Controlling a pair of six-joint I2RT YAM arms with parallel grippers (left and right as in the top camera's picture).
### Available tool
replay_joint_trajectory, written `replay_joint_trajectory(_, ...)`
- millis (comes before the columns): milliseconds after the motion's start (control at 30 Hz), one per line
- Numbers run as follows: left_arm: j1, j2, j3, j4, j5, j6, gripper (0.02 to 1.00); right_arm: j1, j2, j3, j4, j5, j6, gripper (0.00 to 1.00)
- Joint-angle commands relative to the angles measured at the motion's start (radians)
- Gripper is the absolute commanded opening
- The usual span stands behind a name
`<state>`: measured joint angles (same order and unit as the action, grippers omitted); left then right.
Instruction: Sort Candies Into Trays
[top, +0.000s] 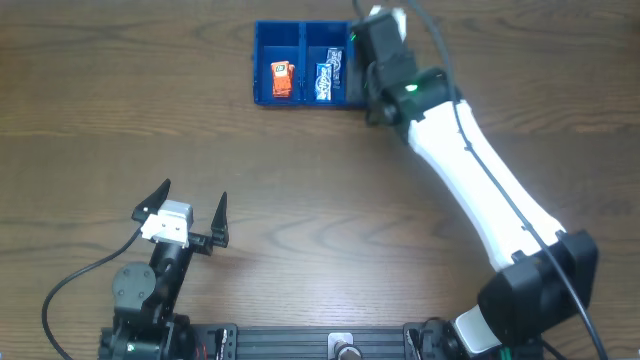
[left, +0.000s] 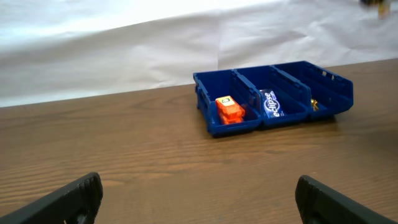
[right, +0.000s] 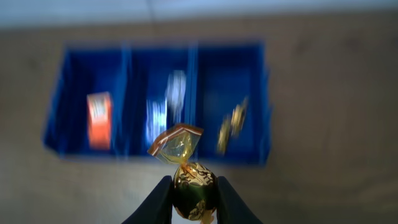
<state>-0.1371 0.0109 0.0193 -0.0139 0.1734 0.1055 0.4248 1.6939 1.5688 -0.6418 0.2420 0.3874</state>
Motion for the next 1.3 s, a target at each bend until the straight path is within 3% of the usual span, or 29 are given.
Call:
replay_joint_trajectory(33,0.006,-0.005,-0.014,-0.046,0.010,0.006,0.996,-0.061,0.051,0.004,0.082,0.065,-0.068,0.198)
replay_joint_trajectory(667,0.006,-0.005,-0.014,-0.046,0.010,0.006,0.996,-0.122,0.330,0.037,0.105,0.000,-0.075,0.194)
replay_joint_trajectory(1300,0.006,-0.005,-0.014,-0.046,0.010,0.006,0.996,-0.100,0.344,0.037,0.152,-0.011,-0.076,0.246)
